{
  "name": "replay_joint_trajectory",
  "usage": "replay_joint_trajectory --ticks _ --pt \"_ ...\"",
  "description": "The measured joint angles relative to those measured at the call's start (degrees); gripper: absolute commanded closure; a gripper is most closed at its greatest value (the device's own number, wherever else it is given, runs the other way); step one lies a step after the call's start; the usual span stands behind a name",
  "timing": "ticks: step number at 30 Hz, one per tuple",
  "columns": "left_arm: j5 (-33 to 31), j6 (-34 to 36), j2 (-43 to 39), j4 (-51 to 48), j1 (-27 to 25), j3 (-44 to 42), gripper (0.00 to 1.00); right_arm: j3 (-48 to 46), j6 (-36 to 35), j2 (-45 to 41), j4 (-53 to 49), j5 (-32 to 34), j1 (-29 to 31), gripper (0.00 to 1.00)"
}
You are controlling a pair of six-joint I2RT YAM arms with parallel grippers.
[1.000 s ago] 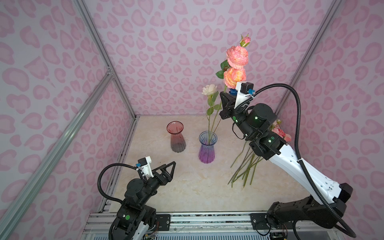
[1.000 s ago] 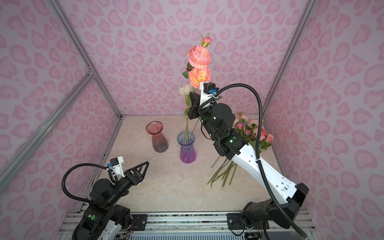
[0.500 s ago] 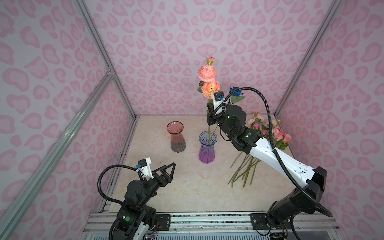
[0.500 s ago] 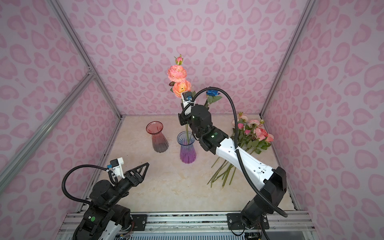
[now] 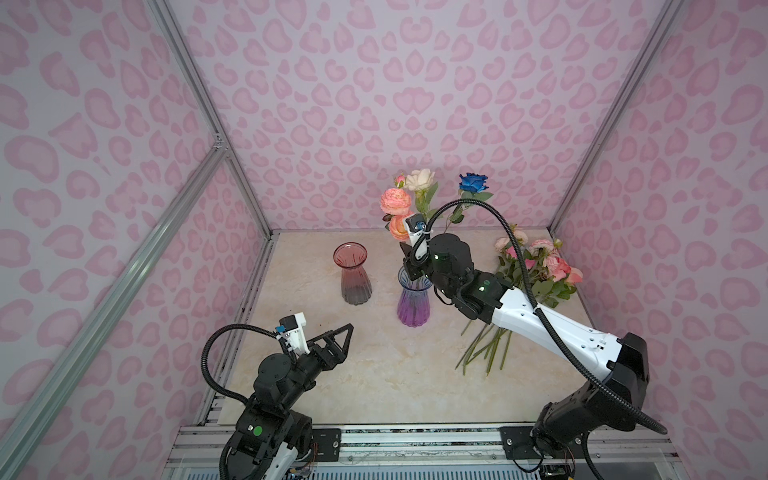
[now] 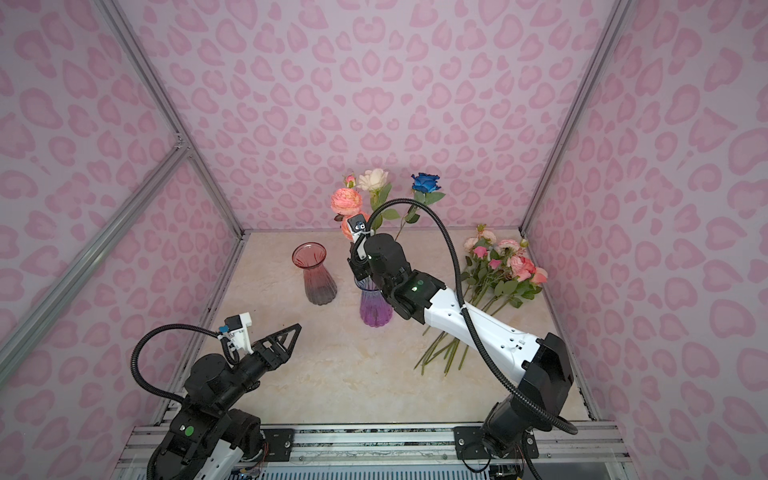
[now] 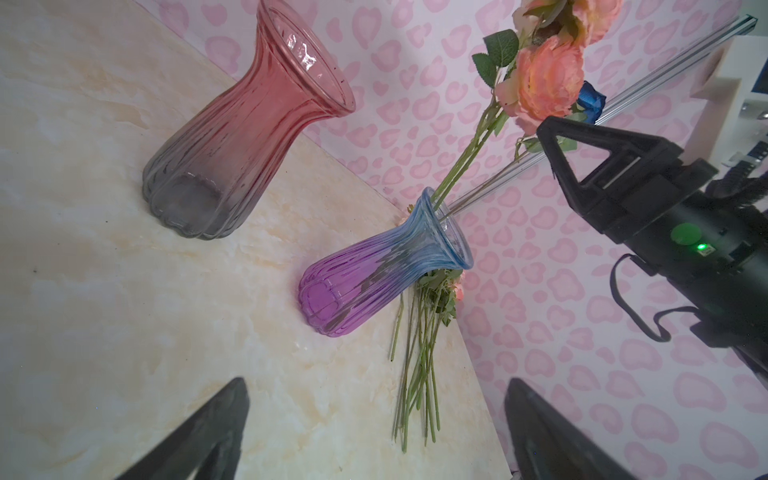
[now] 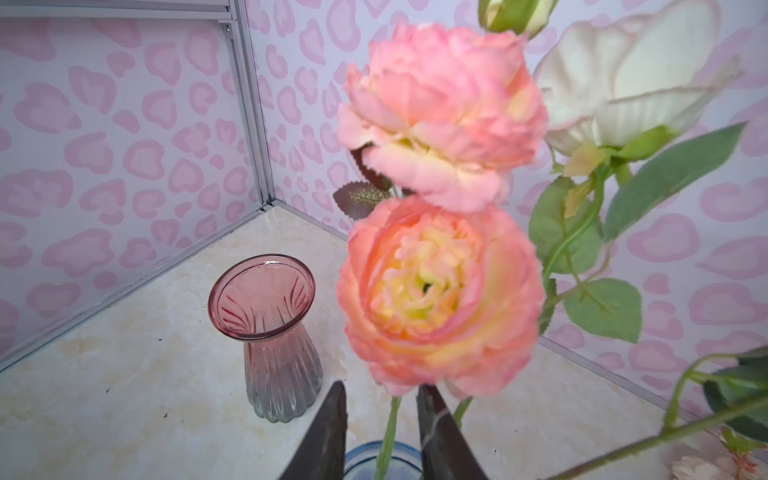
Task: Arrange the flowers into the vase
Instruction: 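Carry the peach rose over the purple-blue vase and drop it in, then move the right gripper back to the rose pile and grasp a stem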
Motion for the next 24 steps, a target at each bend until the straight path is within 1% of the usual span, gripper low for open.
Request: replay_joint_trajectory --ticks 4,7,9,10,12,13,15,18,20,22,24 --pt "0.15 0.52 1.18 -0.02 -0.02 0.68 0.03 -1.27 1.49 -3.98 -1.31 2.82 0.13 0.69" --pt "0.26 1.05 1.49 0.00 -0.02 0.79 0.03 -3.52 3.45 -9.42 -2.56 5.22 0.20 0.69" --pt "0.46 1.09 1.51 0.00 -0.02 0.79 0.03 -5.64 5.51 -13.25 -3.34 8.28 0.09 0.68" --pt "0.46 1.27 1.53 0.22 -0.02 0.61 0.03 -7.32 6.47 -15.17 -3.72 9.64 -0.35 0.68" --pt "0.68 1.44 1.68 1.25 -0.02 -0.17 0.03 -11.02 9.01 -18.80 -5.79 11.67 -3.15 0.69" --pt "1.01 1.44 2.03 1.97 -0.02 -0.83 0.03 -12.72 10.64 -20.20 -7.30 12.02 -5.81 0.69" --pt "2.03 1.40 3.26 3.61 0.00 -1.99 0.02 -15.87 14.78 -22.01 -10.58 10.86 -13.25 0.70" --pt "4.09 0.76 6.95 6.97 -0.02 -3.08 0.00 -20.59 21.14 -22.60 -14.67 7.30 -25.64 0.71" --pt "5.75 -0.07 9.94 9.70 -0.20 -3.63 0.00 -23.78 25.44 -21.00 -16.46 3.04 -33.18 0.71" --pt "6.62 -0.11 11.98 11.45 -0.79 -3.82 0.00 -26.32 28.63 -17.97 -17.35 -1.64 -38.69 0.70" --pt "7.15 -0.26 13.11 12.74 -1.64 -3.85 0.02 -27.71 31.41 -14.16 -18.16 -4.74 -42.66 0.68"
